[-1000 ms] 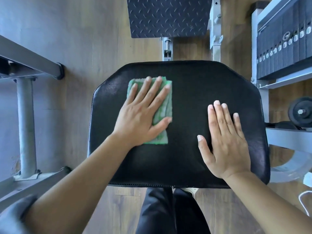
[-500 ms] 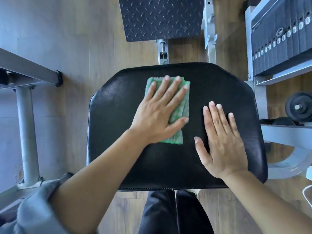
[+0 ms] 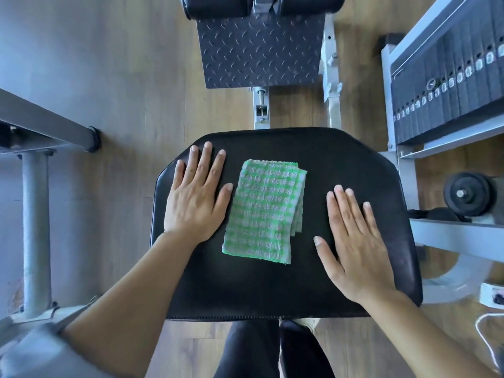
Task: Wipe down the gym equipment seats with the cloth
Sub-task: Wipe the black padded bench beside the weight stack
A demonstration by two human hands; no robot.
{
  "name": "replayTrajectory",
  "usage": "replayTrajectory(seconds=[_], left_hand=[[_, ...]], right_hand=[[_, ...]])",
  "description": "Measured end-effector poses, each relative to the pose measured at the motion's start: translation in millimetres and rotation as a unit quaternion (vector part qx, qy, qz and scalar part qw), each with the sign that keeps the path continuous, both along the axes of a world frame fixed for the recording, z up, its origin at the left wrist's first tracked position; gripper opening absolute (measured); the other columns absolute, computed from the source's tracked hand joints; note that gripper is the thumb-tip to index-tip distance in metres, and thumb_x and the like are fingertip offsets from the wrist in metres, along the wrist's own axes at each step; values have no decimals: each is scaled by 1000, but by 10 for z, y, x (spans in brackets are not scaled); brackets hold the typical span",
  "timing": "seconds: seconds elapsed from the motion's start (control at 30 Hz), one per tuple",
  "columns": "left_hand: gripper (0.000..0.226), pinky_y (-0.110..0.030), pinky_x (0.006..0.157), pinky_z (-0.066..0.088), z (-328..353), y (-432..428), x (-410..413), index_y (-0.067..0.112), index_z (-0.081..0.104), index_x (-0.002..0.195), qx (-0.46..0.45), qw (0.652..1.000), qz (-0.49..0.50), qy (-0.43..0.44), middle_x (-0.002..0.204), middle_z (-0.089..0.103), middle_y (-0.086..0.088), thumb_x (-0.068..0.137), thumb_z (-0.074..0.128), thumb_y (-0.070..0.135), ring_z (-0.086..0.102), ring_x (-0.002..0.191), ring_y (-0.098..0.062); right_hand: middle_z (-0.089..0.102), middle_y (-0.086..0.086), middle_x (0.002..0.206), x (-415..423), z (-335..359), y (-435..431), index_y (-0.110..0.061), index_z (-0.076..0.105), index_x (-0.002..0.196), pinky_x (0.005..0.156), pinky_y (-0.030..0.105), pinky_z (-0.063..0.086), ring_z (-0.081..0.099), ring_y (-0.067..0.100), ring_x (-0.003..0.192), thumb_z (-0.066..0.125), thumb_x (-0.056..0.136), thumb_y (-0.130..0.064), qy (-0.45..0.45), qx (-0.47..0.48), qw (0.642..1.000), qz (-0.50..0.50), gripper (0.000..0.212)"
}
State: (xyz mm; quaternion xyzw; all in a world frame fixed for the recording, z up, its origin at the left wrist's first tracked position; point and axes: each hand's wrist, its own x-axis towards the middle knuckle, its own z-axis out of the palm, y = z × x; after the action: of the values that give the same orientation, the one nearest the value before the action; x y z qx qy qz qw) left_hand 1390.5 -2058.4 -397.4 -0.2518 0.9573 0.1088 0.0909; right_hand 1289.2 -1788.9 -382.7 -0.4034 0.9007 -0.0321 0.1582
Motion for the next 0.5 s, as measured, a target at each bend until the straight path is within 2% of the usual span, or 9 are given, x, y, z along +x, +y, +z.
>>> replayTrajectory(seconds=[0.07,0.13,0.2,0.27,0.37,0.5], left_hand=[[61,-36,119,-6,-5,1,4,27,8,153,-4,1000,-1,2,160,-2,3,97,14,50,-7,147,-18],[61,-36,119,-6,-6,-10,-1,27,7,153,-6,1000,0,2,160,-2,3,97,14,50,-8,147,-18],[61,-37,119,-5,-11,-13,-6,27,7,153,-5,1000,1,2,160,-2,3,97,14,49,-7,147,-18],[60,-39,119,-2,-13,-13,-6,27,8,153,-4,1000,0,4,160,-1,3,97,15,49,-6,148,-18],[61,-40,119,0,-17,-10,1,26,10,153,1,1000,2,6,160,0,2,96,16,48,-4,148,-19],[61,-40,119,0,-26,-8,0,26,10,153,1,1000,1,11,160,1,2,96,16,48,-4,148,-18]], right_hand=[[5,7,162,6,26,2,-7,9,153,119,43,7,2,19,149,23,97,-41,-28,-47,998,-21,67],[10,6,161,43,111,-107,-7,14,153,120,42,5,4,17,149,28,95,-36,-60,-114,988,-82,66],[18,10,159,119,219,-364,-5,21,151,121,43,8,9,20,148,31,94,-29,-55,-171,976,-124,63],[22,12,157,237,302,-712,-2,25,149,120,44,12,13,22,148,32,95,-25,-49,-207,970,-115,59],[17,15,158,375,254,-1170,-2,22,150,120,43,15,12,25,148,28,98,-28,-46,-179,981,-64,59],[13,16,159,318,-12,-1359,-2,18,151,120,43,13,10,27,148,20,97,-42,14,-61,996,-59,67]])
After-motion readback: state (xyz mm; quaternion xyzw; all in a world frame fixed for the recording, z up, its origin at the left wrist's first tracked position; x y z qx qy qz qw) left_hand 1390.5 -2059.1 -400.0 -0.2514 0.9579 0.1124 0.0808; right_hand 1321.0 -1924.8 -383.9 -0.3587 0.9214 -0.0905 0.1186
